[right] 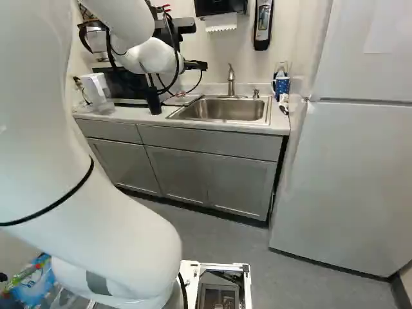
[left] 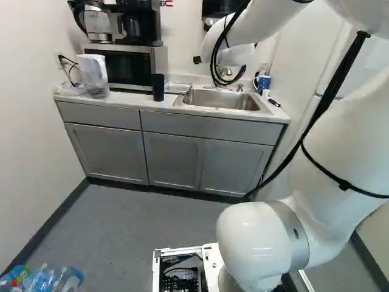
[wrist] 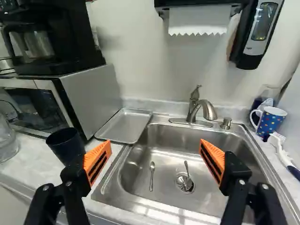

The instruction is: Rinse the cup and place it in the tray

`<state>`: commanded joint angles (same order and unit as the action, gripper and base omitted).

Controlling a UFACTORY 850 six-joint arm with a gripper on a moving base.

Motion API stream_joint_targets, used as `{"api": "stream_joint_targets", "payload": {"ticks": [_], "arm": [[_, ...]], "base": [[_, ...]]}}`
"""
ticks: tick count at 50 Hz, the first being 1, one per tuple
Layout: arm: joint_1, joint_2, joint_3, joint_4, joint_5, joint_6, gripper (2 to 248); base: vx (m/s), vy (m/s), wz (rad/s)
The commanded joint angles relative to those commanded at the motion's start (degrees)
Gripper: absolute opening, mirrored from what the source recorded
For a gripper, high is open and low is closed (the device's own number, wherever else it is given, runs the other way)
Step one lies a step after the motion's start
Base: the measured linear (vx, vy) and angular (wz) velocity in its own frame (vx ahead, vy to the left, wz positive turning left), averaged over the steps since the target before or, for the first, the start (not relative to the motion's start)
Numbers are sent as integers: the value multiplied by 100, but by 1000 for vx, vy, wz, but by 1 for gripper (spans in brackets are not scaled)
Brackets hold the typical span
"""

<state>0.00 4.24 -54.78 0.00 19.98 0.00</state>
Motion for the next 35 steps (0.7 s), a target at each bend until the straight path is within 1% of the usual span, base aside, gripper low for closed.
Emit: {"api": "stream_joint_targets", "payload": {"ticks": [35], "arm": [[0,0,0,0,0,0,247]], "base": [[97,-29,155]]}}
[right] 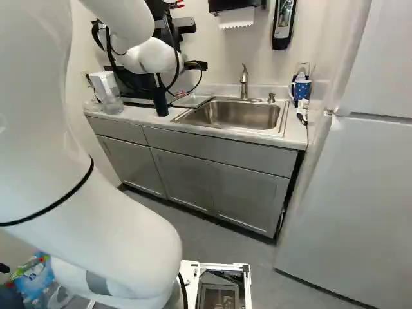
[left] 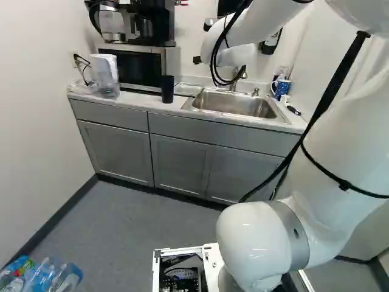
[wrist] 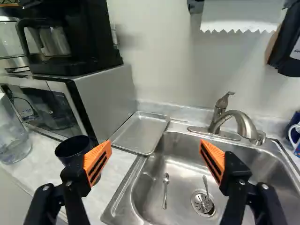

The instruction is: Rinse the cup and place it in the tray

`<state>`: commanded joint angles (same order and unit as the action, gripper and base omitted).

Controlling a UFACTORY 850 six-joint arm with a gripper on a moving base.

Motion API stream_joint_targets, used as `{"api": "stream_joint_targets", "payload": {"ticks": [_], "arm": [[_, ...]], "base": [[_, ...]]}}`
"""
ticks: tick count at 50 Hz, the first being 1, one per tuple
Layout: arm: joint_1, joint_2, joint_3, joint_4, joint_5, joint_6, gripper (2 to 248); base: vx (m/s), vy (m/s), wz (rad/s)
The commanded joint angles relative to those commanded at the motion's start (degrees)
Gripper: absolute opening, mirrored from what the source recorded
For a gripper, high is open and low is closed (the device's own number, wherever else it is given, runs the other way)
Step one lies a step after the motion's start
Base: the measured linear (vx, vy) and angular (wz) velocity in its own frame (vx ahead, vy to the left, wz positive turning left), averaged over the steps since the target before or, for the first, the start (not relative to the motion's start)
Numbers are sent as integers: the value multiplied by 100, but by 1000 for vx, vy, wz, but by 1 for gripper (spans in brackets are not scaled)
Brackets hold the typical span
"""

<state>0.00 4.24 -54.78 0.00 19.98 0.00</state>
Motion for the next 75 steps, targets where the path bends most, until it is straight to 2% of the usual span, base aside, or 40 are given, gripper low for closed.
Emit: {"api": "stream_joint_targets", "payload": {"ticks": [12,75], "arm": [[0,0,0,0,0,0,247],[0,0,0,0,0,0,247]], "base": [[107,-38,137],[93,-56,6]]}}
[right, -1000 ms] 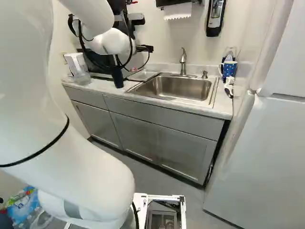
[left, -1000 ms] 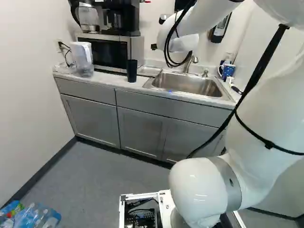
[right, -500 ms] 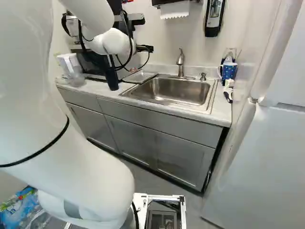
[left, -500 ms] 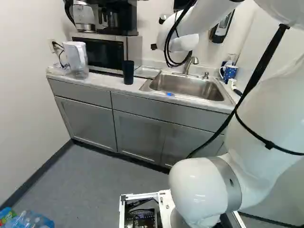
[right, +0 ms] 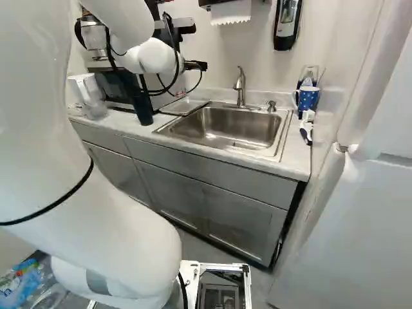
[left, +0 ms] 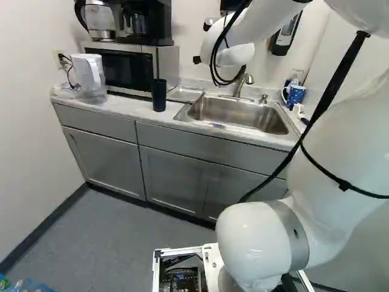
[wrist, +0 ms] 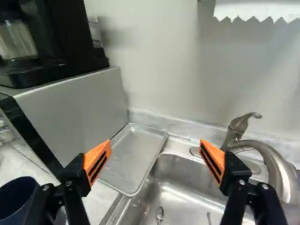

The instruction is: Rinse the cup and place it in the tray

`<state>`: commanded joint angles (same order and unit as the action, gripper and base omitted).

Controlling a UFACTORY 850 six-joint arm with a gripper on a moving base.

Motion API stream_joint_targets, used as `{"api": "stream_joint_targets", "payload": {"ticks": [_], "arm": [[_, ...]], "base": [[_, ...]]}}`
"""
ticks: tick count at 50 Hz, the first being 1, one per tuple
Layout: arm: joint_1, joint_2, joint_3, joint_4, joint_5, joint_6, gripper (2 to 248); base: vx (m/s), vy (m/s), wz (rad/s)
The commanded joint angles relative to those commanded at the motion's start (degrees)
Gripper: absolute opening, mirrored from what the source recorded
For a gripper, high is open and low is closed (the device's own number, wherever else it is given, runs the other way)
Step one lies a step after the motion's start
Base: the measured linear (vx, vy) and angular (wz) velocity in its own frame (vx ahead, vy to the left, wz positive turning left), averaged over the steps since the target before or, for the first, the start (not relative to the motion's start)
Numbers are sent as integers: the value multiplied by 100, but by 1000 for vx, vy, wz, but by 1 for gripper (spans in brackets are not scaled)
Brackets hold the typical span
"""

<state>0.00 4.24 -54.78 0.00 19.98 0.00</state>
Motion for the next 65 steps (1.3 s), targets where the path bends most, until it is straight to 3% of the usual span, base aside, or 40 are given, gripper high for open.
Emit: {"api": "stream_joint_targets", "payload": {"ticks": [32,65], "arm": [[-29,-45,-43,0,0,0,247],[-310,-378,-370,0,-205,0,247]], "base": [[23,-14,1],[0,0,0]]}}
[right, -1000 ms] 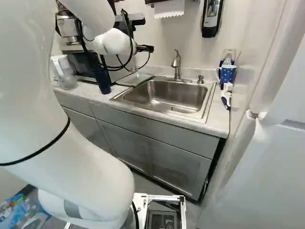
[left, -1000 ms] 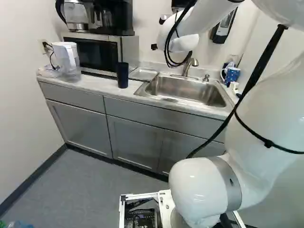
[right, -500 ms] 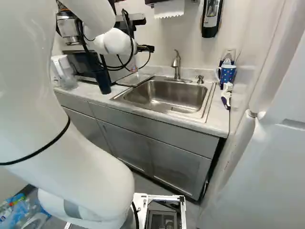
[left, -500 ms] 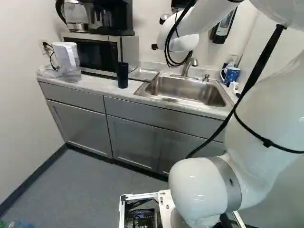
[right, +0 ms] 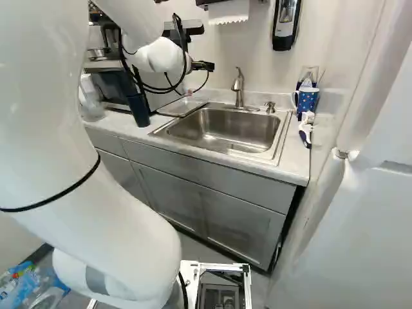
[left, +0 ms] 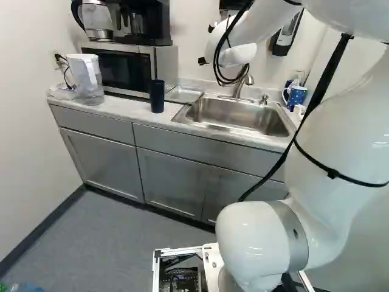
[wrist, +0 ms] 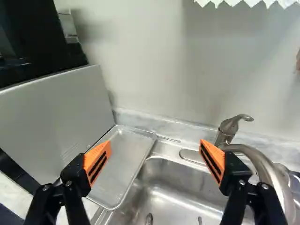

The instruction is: Rinse the cup and place it in the tray

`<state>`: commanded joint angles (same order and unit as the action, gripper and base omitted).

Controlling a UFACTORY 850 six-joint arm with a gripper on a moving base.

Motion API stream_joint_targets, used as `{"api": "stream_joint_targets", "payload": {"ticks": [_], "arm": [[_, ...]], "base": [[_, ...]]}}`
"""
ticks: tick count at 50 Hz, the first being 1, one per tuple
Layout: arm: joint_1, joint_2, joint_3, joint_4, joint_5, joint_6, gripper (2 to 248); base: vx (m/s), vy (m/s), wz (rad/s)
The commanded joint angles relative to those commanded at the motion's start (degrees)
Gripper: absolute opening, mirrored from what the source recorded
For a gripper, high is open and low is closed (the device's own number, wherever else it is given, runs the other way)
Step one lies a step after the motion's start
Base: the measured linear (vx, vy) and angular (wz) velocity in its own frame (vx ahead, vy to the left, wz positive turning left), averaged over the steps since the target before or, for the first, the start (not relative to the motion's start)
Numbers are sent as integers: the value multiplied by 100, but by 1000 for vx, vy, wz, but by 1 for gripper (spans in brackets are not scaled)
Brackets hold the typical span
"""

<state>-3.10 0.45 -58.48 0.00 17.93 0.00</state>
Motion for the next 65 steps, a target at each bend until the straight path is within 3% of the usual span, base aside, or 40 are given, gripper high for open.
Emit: {"api": "stream_joint_targets", "payload": {"ticks": [47,65], "arm": [[-451,-870,-900,0,-710,0,247],[-606,-1225,-1286,0,-726,0,247]], "base": [[0,0,0],[0,0,0]]}}
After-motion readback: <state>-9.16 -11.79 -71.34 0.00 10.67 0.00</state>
